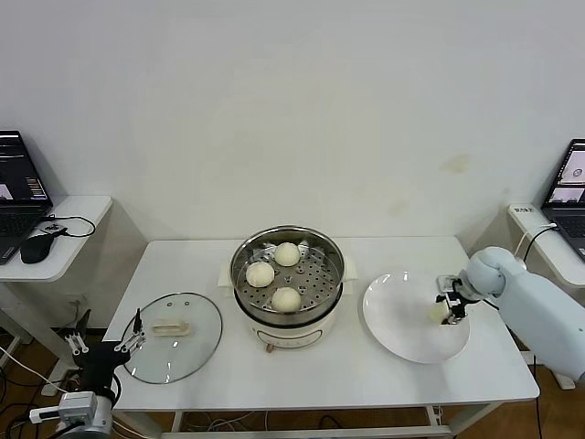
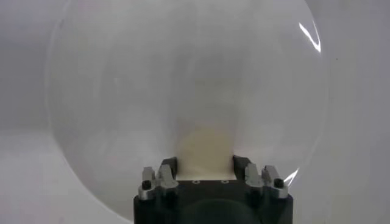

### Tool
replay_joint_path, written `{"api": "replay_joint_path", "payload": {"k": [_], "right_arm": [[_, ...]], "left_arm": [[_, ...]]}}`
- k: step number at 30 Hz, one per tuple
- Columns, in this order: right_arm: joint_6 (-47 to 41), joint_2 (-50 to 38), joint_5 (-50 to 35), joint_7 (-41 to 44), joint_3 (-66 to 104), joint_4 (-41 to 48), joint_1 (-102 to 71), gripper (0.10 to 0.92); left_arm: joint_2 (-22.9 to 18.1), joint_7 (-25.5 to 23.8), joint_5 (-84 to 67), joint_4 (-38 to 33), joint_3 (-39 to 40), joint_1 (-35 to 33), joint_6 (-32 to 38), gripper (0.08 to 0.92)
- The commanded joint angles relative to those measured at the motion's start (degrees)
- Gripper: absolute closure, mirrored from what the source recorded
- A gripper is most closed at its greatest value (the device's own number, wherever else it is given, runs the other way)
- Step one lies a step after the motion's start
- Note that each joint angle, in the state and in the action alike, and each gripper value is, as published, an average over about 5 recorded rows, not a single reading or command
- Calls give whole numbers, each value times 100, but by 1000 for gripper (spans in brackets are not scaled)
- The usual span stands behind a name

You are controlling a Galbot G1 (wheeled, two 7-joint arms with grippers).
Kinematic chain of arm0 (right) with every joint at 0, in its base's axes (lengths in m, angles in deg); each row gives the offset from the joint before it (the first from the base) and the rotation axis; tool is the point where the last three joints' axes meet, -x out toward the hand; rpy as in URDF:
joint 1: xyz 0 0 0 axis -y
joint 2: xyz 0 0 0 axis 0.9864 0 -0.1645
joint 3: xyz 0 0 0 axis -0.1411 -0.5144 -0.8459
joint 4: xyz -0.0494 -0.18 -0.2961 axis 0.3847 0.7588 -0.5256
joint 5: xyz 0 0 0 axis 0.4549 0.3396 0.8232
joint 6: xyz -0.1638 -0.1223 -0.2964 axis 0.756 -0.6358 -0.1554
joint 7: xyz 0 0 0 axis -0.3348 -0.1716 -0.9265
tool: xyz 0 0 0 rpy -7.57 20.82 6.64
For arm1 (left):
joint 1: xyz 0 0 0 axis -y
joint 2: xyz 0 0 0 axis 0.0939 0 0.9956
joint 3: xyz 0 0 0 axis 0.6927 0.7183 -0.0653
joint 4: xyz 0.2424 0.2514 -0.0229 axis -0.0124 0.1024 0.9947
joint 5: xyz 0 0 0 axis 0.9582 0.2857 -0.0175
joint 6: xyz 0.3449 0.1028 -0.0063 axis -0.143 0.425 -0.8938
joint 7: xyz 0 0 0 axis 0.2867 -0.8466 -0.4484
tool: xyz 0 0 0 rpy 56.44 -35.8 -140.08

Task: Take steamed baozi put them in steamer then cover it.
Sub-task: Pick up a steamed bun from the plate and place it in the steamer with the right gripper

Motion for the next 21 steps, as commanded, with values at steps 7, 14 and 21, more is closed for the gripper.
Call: {"api": "replay_joint_path", "payload": {"k": [7, 14, 21], "right_arm": [[-754, -1132, -1778, 1, -1595, -1687, 2250, 452], [-1413, -773, -3192, -394, -2819, -2328, 3916, 439], [-2192, 286, -4419, -1045, -3604, -2442, 4861, 431]], "left_arm": [[31, -3, 4, -37, 69, 42, -9, 177], [45, -3, 27, -79, 173, 99, -31, 177], [74, -5, 30, -128, 189, 92, -43, 177]]}}
